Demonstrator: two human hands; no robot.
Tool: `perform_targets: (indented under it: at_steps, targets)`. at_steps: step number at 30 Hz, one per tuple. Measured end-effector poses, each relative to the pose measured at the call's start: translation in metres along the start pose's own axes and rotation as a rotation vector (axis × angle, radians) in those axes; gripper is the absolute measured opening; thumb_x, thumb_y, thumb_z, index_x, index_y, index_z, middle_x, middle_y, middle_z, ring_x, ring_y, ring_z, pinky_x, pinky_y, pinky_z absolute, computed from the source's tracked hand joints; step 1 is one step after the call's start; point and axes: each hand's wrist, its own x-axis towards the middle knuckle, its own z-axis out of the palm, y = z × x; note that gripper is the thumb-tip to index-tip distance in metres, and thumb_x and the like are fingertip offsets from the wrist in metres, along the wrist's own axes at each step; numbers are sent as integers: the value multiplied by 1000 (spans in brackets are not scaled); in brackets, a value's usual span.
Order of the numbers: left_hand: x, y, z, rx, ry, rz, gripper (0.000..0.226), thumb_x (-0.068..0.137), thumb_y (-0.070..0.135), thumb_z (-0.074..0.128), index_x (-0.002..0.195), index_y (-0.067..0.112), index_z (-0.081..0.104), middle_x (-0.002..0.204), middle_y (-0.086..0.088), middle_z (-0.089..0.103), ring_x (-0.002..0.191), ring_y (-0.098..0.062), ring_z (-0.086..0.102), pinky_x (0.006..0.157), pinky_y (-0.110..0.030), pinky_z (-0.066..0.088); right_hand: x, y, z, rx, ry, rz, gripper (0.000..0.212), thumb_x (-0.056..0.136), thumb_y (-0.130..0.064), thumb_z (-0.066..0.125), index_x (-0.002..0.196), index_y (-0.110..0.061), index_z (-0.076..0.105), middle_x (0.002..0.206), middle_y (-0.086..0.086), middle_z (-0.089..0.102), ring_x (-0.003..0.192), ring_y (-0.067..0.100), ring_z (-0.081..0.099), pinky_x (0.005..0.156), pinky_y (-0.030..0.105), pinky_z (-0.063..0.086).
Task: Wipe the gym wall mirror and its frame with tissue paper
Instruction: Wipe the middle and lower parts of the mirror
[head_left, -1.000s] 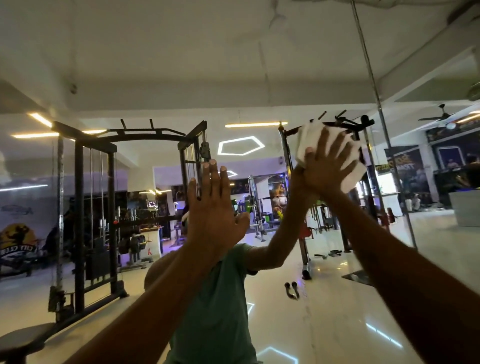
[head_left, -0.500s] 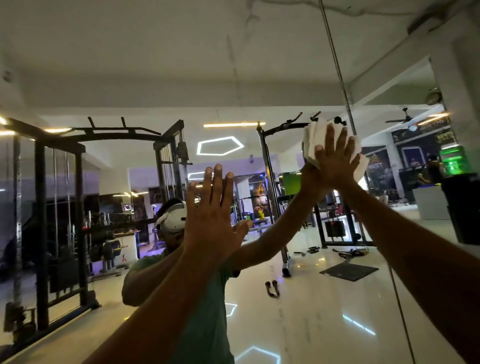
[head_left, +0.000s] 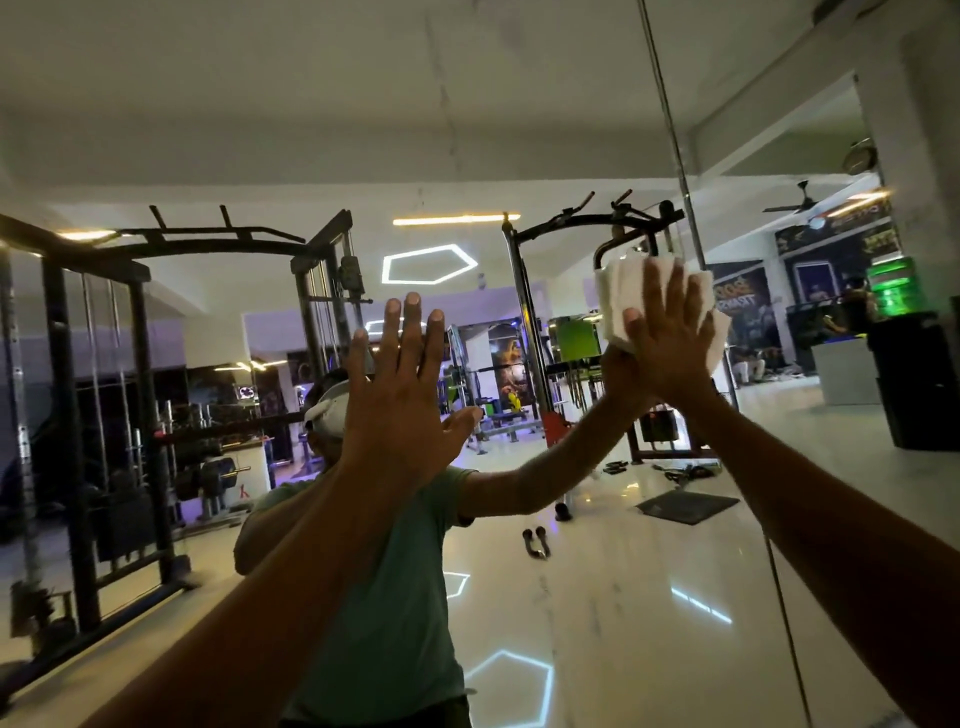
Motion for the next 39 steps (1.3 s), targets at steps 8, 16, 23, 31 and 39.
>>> perform_targets:
  at_steps: [8,16,23,31,39]
  targets:
    - [-51,-31,-9,-39,-1,-93,119,80,81,40,163,7,-3,170,-20,-9,158,-37,-5,126,-56,4,-86,-128,39,-9,91,57,76,103,-59,9,168,-20,3,173,21,-4,159,47,-3,123,72,6]
    - [-69,-57,-11,63,-121,21,149,58,98,46,162,10,-14,171,-18,-16,158,-39,-9,125,-59,2,-105,-134,43,-65,-49,-573,70,107,-54,25,168,-27,4,175,11,-11,160,37,-15,124,70,0]
    - [-69,-56,-15,54,-98,23,144,62,99,42,163,5,-2,170,-22,-4,157,-41,2,124,-45,-12,-36,-60,17,-60,12,-40,71,105,-57,16,167,-27,2,175,15,-4,160,41,-4,123,72,8]
    - [-71,-57,-20,28,-138,27,142,64,100,37,162,8,-8,171,-21,-5,158,-37,-1,125,-45,-6,-140,-187,53,-50,-45,-405,74,106,-58,25,168,-26,2,173,17,-15,158,42,-17,123,70,-8]
    - [-70,-60,-30,58,-167,29,144,63,97,50,163,5,3,170,-22,4,157,-39,6,124,-43,-9,-52,-111,18,-71,-50,-305,79,100,-71,5,168,-30,5,175,11,-9,160,38,-11,123,71,1]
